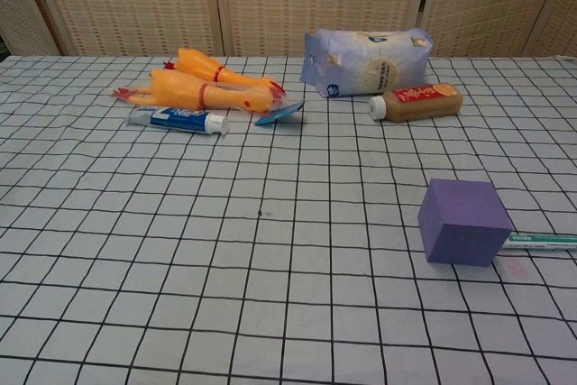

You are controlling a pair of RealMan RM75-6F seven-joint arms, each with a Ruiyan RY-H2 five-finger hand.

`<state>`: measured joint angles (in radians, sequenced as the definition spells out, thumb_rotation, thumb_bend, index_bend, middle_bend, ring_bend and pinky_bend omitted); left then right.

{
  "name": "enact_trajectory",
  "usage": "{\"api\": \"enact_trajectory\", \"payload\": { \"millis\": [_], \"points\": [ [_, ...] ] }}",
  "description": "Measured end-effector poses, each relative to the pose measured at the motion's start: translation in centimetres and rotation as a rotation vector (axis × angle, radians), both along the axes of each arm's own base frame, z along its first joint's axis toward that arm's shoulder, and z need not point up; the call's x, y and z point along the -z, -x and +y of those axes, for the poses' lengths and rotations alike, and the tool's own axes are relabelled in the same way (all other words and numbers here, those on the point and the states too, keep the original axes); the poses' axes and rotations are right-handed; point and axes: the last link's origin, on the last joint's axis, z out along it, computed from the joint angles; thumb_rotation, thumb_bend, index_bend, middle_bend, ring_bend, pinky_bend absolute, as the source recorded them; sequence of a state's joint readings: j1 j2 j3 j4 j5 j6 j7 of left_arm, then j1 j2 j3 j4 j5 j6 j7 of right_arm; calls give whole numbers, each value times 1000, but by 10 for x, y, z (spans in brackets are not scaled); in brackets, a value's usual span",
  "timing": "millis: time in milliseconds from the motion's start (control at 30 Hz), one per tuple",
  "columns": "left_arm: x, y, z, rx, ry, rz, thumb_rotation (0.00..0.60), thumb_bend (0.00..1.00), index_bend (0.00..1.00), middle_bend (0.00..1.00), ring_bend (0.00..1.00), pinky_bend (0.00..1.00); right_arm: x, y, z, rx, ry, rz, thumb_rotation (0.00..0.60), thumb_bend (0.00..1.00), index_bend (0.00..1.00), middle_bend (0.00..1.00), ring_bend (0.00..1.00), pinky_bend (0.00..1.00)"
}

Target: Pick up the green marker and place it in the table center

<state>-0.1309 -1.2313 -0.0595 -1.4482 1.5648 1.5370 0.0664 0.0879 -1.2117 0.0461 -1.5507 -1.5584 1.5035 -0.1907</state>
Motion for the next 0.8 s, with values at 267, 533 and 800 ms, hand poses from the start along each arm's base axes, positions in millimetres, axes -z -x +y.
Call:
{"api": "enact_trajectory", "payload": {
  "millis": [267,533,800],
  "points": [
    [-1,4,16,-23,38,-31,600,382,0,0,0,115,23,1,-8,28,-75,21,600,132,0,0,0,0],
    [-3,11,36,-53,63,-52,600,382,0,0,0,115,58,-15,-34,39,-178,26,600,145,254,189,0,0],
    [-9,18,42,-80,67,-85,600,382,0,0,0,115,104,-30,-57,24,-207,71,600,166,457,355,56,5]
  ]
}}
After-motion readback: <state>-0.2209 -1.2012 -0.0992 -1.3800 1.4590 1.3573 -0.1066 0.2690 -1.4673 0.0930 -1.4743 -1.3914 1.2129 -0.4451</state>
